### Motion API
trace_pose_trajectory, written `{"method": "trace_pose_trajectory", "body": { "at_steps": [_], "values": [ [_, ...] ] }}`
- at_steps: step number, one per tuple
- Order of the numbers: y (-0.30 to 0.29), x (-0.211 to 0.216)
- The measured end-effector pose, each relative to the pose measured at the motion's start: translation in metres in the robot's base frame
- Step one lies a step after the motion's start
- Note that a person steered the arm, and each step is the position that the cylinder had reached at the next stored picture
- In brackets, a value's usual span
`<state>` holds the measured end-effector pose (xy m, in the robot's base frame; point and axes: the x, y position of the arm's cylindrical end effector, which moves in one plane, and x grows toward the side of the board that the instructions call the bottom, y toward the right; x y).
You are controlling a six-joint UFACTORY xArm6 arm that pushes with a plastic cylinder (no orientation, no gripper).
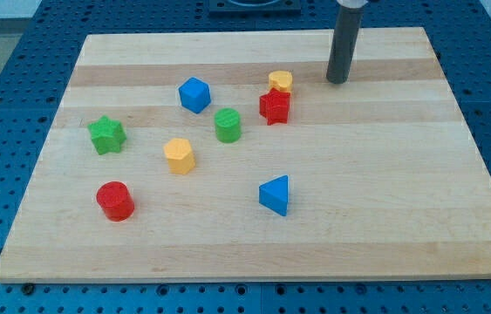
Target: Push the red star downwards of the board
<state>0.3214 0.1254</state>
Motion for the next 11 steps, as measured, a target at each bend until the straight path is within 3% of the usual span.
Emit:
{"method": "trace_pose_trajectory", "body": {
  "at_steps": [3, 6, 7, 11],
  "values": [
    [-0.024, 0.017],
    [-0.118, 0.006],
    [-0.125, 0.020],
    [-0.077, 0.104]
  ]
}}
